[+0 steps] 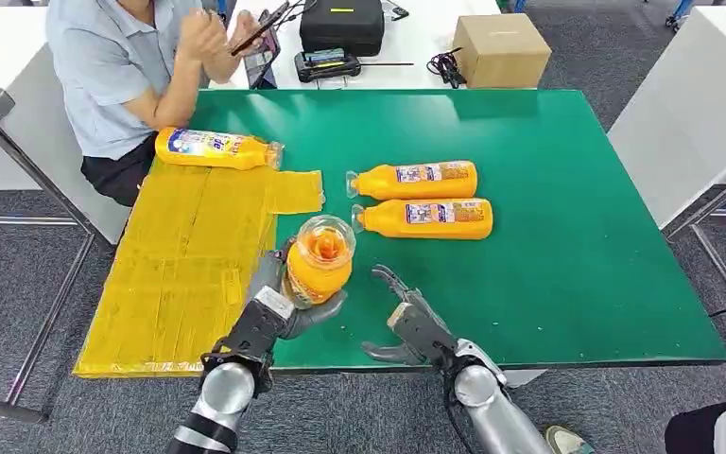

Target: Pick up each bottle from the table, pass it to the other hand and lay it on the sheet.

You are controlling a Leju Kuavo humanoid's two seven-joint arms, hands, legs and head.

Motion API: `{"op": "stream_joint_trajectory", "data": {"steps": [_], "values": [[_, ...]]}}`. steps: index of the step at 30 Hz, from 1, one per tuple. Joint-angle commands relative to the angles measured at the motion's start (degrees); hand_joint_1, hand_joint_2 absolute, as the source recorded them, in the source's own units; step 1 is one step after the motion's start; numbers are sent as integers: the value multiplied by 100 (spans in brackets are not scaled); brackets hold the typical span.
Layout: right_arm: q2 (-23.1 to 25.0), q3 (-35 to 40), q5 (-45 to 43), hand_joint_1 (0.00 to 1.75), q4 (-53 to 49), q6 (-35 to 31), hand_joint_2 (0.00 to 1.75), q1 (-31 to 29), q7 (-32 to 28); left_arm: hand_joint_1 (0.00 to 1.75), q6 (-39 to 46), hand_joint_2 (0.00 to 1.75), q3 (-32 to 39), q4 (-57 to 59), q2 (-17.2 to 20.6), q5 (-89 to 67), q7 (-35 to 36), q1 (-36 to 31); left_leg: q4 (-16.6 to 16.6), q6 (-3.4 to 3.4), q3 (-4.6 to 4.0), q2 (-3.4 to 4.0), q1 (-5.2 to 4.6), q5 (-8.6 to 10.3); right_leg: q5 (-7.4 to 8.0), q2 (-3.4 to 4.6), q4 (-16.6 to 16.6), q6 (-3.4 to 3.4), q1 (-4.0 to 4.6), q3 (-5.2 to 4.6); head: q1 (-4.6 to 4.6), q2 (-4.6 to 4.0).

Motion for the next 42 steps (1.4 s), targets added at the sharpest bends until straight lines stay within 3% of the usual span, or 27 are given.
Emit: {"op": "stream_joint_trajectory", "data": {"steps": [1,5,8,17,22,24,26,27,28,29,30,32,33,34,35,42], "values": [[270,-436,75,0,529,85,175,-332,-41,175,1066,175,188,-783,292,-3285,646,-216,6,-13,11,13,8,-8,-4,9,5,-15,9,8,0,0],[274,-422,4,0,764,141,175,-463,-137,175,1106,175,265,-439,438,-5065,1485,-439,-2,-15,24,16,9,-6,-2,12,-2,-17,10,21,0,0],[273,-442,-55,0,997,122,175,-557,-251,175,896,175,315,446,581,-5772,1939,-819,1,-17,27,8,11,-7,-5,3,0,-20,12,27,2,0],[241,-386,-99,0,1212,151,175,-716,-397,175,662,175,578,2667,794,-5968,2382,-1700,-7,-6,21,1,3,5,1,-2,-5,-11,4,21,0,0],[247,-369,-107,0,1248,167,175,-748,-416,175,656,175,709,2924,773,-5917,2402,-1805,-5,-8,23,5,6,2,-1,1,-3,-13,6,23,2,0],[252,-349,-125,0,1271,178,175,-779,-443,175,432,175,914,3363,843,-5932,2463,-1984,-3,-10,25,6,7,0,-3,1,-1,-15,7,24,0,0],[256,-302,-124,0,1349,178,175,-832,-455,175,721,175,1004,3947,982,-5968,2557,-2194,-4,-10,27,10,7,1,-1,5,-2,-15,8,25,2,0],[246,-286,-126,0,1354,166,175,-823,-468,120,800,175,988,4111,1023,-5968,2536,-2243,-4,-9,25,12,6,1,-1,7,0,-15,6,23,0,0],[249,-284,-137,0,1345,156,175,-815,-479,51,826,175,1168,4205,1026,-5925,2560,-2263,-4,-7,19,11,3,3,0,6,0,-11,4,17,2,0],[240,-282,-147,0,1325,163,175,-798,-485,31,847,175,943,4295,1143,-5968,2654,-2295,-4,-11,27,16,8,0,0,10,-2,-16,8,25,0,0],[222,-279,-147,0,1324,143,175,-793,-485,61,829,175,879,4380,1210,-5968,2793,-2323,-3,-10,24,14,8,1,0,8,-1,-14,8,22,2,0],[211,-284,-158,0,1331,145,175,-797,-491,26,772,175,871,4478,1232,-5950,2791,-2354,-2,-9,16,7,6,3,-1,2,1,-12,7,17,2,0],[207,-289,-162,0,1332,144,175,-798,-493,26,775,175,904,4491,1230,-5946,2773,-2352,-2,-9,14,6,6,5,0,2,1,-10,6,14,2,0],[207,-289,-162,0,1332,144,175,-798,-493,7,772,175,902,4499,1222,-5948,2769,-2341,2,-14,21,9,9,0,-5,4,4,-16,9,21,2,0],[206,-287,-169,0,1341,157,175,-801,-500,0,668,175,923,4566,1200,-5968,2739,-2378,-1,-9,12,7,6,5,0,3,2,-9,6,11,0,0],[222,-272,-155,0,1426,147,175,-875,-512,0,448,175,808,4740,1126,-5951,2791,-2474,-2,-8,15,2,4,8,2,0,3,-10,3,18,0,0]]}}
